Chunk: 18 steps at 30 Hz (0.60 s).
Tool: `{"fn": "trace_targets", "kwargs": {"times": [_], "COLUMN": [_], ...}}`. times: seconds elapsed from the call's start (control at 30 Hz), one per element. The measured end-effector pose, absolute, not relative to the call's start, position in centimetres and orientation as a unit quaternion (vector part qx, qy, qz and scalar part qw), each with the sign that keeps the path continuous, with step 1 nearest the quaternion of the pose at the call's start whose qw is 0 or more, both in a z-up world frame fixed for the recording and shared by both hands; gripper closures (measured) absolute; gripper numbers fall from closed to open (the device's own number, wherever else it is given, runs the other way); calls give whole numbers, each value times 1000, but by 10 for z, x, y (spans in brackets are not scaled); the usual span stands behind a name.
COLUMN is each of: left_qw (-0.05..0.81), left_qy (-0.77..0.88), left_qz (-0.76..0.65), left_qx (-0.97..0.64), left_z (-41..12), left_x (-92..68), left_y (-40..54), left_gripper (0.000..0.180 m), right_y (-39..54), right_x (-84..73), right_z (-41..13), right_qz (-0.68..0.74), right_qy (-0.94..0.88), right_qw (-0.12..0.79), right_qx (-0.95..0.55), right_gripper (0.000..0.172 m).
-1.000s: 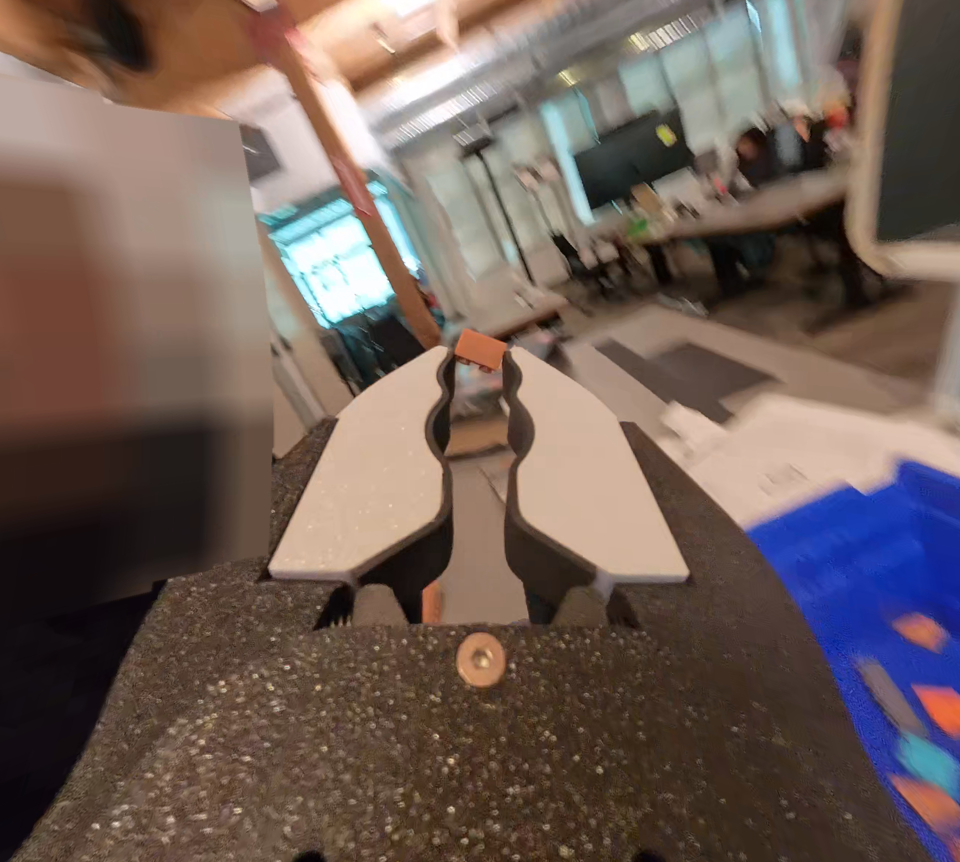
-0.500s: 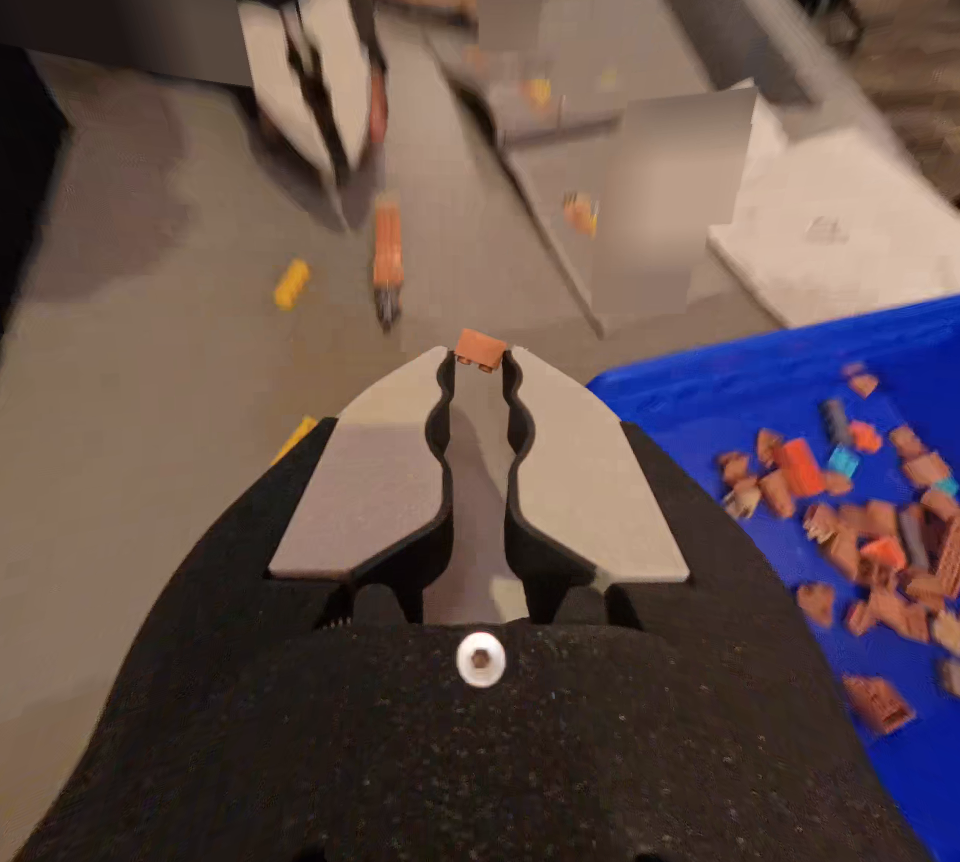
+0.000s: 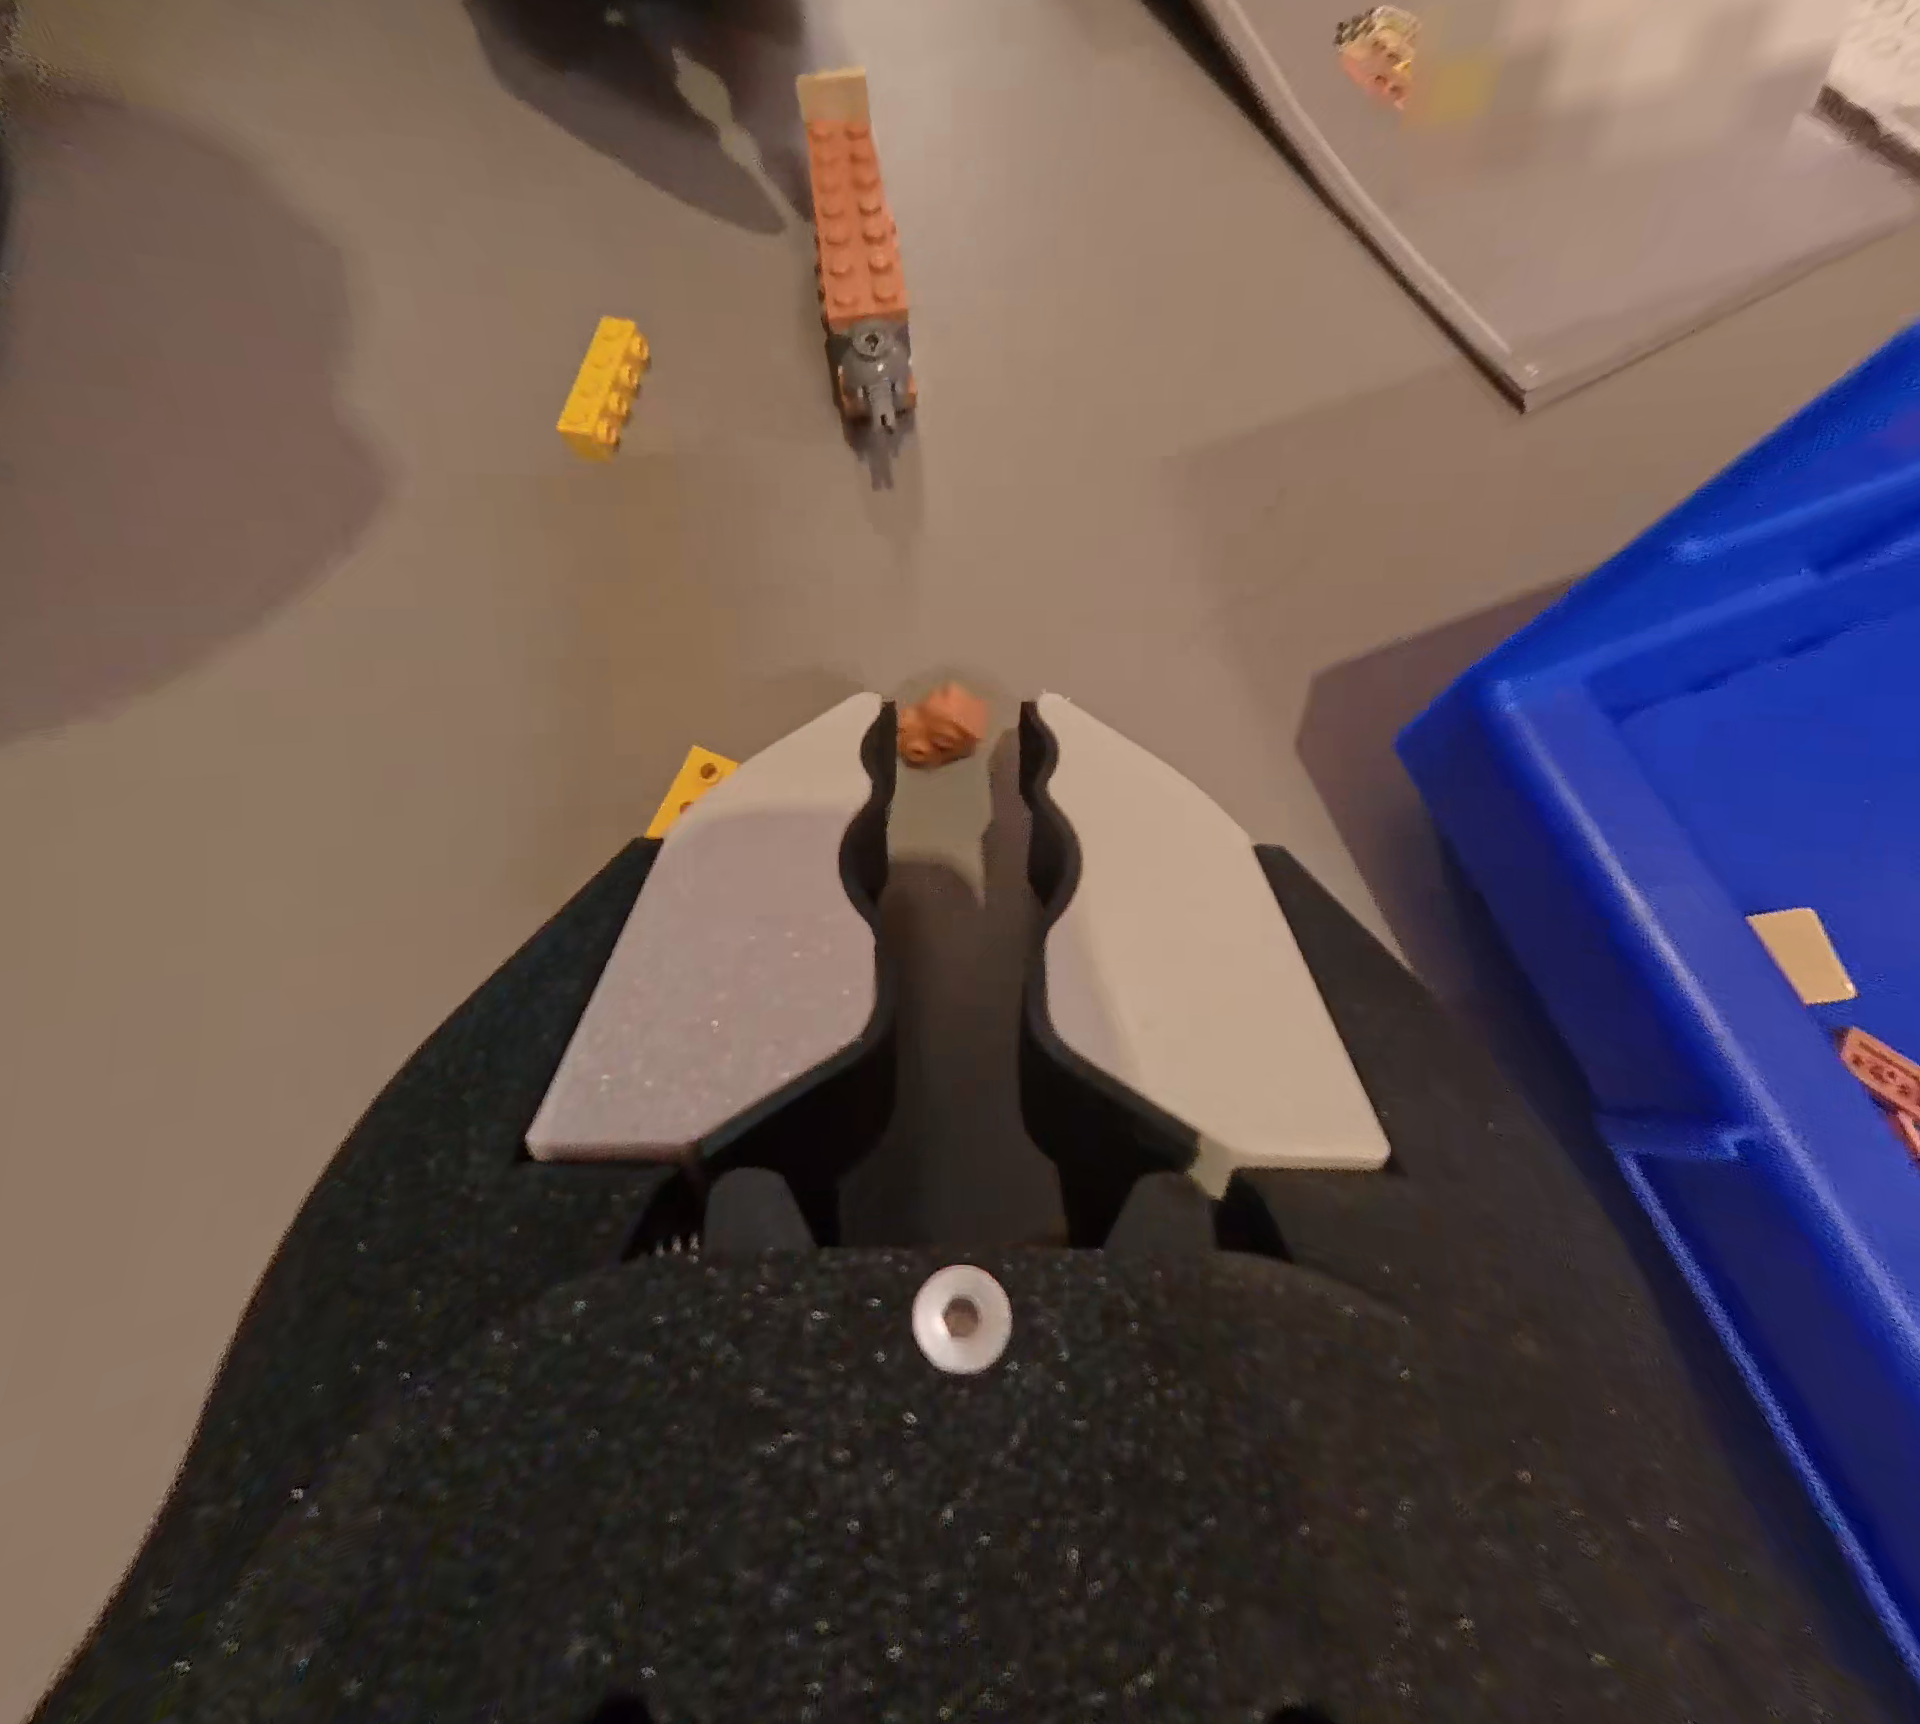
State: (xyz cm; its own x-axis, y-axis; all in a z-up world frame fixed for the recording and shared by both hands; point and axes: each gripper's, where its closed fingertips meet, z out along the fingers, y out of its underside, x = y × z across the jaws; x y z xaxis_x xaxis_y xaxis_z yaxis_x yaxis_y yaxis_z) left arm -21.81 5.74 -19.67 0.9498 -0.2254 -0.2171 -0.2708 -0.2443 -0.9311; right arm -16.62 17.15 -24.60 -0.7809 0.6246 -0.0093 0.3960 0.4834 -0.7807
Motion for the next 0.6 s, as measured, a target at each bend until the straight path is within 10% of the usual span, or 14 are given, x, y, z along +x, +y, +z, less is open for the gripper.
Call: {"fn": "trace_targets", "kwargs": {"times": [0.6], "left_qw": [621], "left_qy": [118], "left_qz": [-15], "left_qx": [-774], "left_z": [-186], "left_x": [-231], "left_y": [56], "left_gripper": [178], "right_y": [204], "right_x": [-181], "right_z": [-202], "right_qz": [503], "right_qy": [-734], "right_qw": [272], "right_qx": [-366], "right_gripper": [157]}}
